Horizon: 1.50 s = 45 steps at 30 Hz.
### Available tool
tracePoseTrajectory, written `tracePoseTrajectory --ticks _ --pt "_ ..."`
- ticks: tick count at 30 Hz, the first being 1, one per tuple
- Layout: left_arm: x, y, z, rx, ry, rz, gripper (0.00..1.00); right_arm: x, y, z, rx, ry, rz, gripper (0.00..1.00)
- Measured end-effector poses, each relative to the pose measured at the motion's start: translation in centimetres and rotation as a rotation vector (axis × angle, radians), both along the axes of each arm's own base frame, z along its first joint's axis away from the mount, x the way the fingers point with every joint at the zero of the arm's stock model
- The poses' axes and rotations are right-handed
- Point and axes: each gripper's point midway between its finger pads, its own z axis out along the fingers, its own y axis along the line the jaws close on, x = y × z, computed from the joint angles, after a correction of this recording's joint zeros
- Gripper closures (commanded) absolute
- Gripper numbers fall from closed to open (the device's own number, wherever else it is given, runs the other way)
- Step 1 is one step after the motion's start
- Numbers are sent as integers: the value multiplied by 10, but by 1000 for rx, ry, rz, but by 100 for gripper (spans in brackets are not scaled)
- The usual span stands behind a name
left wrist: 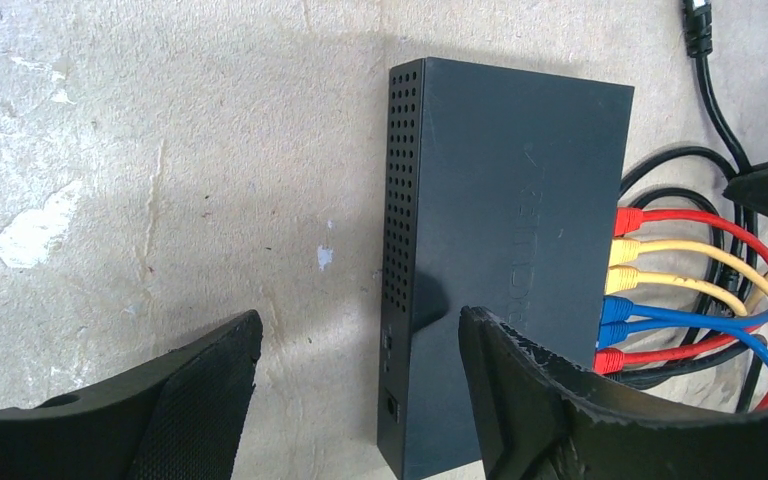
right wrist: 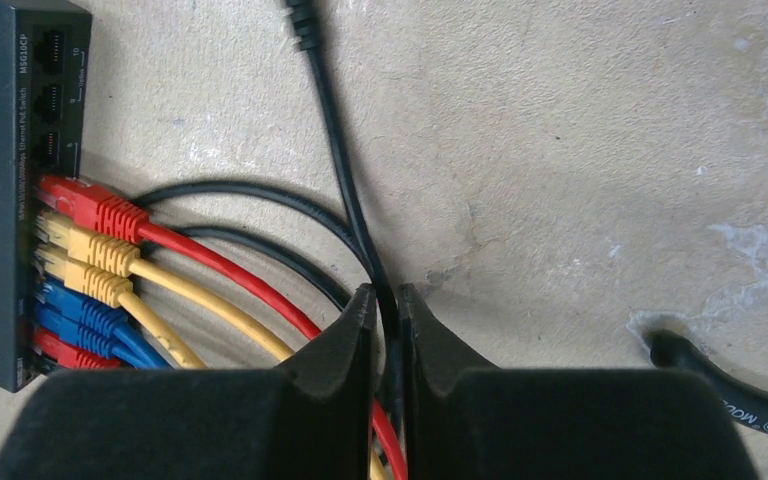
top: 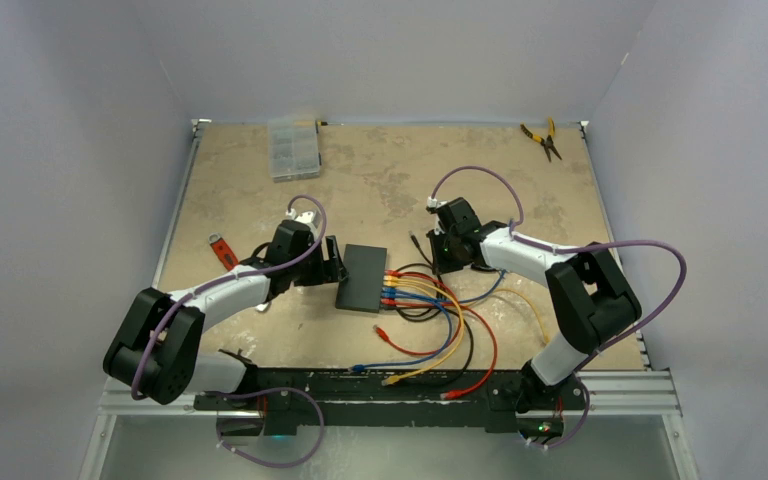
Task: Pull the plug from the switch port
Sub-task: Pick up the connector from the center of the board, then place the connector at the center of the board.
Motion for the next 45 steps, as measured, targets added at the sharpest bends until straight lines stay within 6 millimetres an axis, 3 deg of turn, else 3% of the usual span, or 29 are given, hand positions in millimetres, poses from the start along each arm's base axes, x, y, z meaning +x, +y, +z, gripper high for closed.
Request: tracePoseTrajectory --ticks 8,22,26,29,36,45 --pt "-1 0 -1 1 3 -1 29 3 5 15 24 -18 7 100" --pt "-1 0 -1 -2 4 -3 29 33 25 53 91 -101 12 96" --pt "-3 0 -3 -1 7 -3 29 46 27 55 79 -117 -7 66" --pt "-3 1 -4 -1 8 -4 29 53 29 52 74 -122 -18 53" --pt "-3 0 -4 -2 6 -4 29 59 18 43 70 -114 -50 45" --pt "-2 -1 -4 -6 3 -7 29 42 0 6 22 -33 -67 46"
